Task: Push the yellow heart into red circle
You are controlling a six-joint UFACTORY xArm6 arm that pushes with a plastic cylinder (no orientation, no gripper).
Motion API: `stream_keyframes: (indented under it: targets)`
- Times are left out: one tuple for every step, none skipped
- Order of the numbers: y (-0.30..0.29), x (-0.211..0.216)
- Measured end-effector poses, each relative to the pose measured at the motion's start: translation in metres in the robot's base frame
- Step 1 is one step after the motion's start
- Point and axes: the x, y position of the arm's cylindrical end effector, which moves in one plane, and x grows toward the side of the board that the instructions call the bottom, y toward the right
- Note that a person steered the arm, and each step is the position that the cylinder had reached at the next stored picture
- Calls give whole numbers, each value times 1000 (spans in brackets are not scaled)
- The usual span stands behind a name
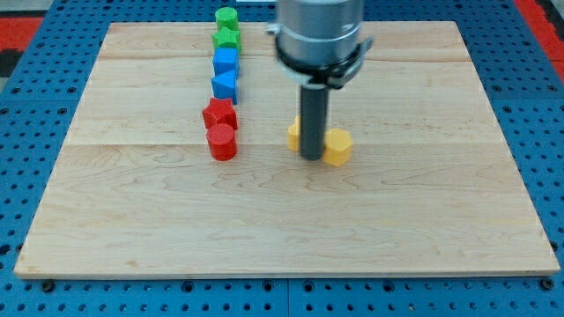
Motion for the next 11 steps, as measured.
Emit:
stream_keyframes:
  targets:
    - [27,-41]
    - [-36,-73]
    - [-21,-28]
    - [-22,-2]
    - [-23,20]
    - [1,32]
    - [40,40]
    - [14,70]
    - [-88,55]
    - [-149,12]
    - [-122,16]
